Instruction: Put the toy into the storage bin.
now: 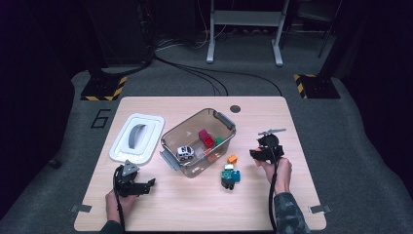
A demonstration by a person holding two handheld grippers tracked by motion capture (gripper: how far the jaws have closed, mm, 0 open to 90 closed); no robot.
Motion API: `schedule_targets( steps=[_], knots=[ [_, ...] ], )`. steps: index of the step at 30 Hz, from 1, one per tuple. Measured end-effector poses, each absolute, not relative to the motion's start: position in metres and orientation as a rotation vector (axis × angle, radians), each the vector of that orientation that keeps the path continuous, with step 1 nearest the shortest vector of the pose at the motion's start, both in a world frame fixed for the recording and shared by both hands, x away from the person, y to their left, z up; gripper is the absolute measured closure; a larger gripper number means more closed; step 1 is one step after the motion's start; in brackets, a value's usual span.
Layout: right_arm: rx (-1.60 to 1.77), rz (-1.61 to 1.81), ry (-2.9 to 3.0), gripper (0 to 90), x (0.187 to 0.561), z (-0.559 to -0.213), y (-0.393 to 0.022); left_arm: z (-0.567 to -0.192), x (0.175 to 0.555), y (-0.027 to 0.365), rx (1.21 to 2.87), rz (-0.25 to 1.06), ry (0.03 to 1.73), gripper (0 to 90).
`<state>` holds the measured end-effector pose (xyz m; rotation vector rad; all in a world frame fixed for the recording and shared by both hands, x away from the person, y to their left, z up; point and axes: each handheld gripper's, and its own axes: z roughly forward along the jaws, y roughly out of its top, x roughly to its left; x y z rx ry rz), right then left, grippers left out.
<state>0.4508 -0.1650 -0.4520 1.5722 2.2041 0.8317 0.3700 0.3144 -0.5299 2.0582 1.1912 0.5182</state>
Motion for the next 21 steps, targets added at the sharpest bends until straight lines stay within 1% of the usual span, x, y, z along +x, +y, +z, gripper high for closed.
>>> schedule_targets(
  steps=[21],
  knots=[
    [1.491,0.888,2.170,58.7,0.472,-0.427,-0.152,-0.530,0.370,0.314,2.059,0.518,1.191,11.6]
  ],
)
